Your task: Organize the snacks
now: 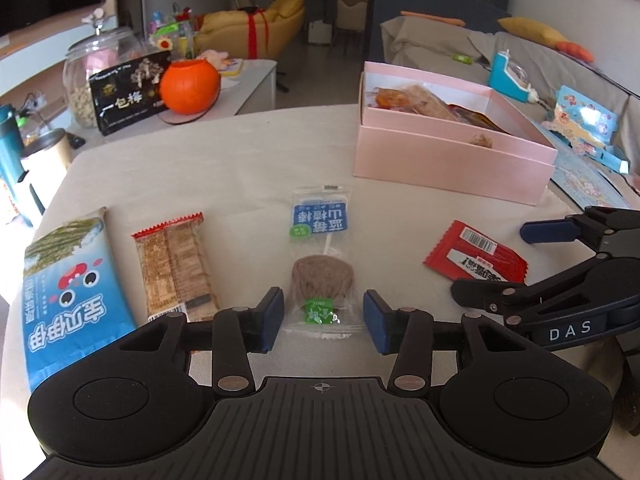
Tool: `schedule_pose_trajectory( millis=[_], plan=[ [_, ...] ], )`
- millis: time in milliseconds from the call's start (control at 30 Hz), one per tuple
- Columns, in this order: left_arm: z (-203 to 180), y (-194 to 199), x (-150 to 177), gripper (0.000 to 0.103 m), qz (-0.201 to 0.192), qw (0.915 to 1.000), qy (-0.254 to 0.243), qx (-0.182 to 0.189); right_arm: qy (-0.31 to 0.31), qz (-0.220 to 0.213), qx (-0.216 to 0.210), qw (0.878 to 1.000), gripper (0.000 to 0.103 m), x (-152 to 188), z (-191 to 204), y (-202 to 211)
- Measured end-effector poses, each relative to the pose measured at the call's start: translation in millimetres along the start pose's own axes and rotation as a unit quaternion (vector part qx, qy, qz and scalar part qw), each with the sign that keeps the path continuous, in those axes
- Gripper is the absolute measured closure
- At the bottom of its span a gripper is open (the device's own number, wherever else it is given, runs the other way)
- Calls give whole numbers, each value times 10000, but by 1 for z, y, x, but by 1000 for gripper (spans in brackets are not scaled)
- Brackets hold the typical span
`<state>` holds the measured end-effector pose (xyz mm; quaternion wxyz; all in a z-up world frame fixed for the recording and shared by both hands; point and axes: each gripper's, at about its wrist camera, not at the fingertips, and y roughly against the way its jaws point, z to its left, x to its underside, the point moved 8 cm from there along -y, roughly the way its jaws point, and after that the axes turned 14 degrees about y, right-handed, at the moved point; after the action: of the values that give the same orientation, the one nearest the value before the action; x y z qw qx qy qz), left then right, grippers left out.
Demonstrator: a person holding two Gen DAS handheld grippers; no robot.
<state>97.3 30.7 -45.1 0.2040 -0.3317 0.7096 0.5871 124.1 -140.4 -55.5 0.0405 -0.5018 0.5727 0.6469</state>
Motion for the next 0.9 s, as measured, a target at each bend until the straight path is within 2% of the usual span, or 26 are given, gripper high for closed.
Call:
schedule_pose_trajectory(
  millis=[233,300,433,567,700,833,900],
  plan=[
    [-9,-16,-12,52,43,9996,-241,134,1,-2,-12,10000,2,0,0,1],
    [-11,-20,-15,52,91,9993,-319,178,74,-34,-43,10000,10,-2,1,3],
    [-14,-30,-24,52,193,9991,-345,136,466,34,-318,9984,40,-11,14,9],
    [-17,-40,-32,52,272,9993,-264,65,323,265,-425,9982,40,-17,13,5],
    [-19,-47,-39,50,338,9992,-219,84,236,168,-291,9992,35,-15,9,3],
    [-18,-53,-45,47,407,9988,-33,262,239,-19,21,9997,14,-7,6,2],
    [-17,-55,-47,48,407,9986,-60,324,24,-79,-35,10000,11,-4,-1,0]
  ],
)
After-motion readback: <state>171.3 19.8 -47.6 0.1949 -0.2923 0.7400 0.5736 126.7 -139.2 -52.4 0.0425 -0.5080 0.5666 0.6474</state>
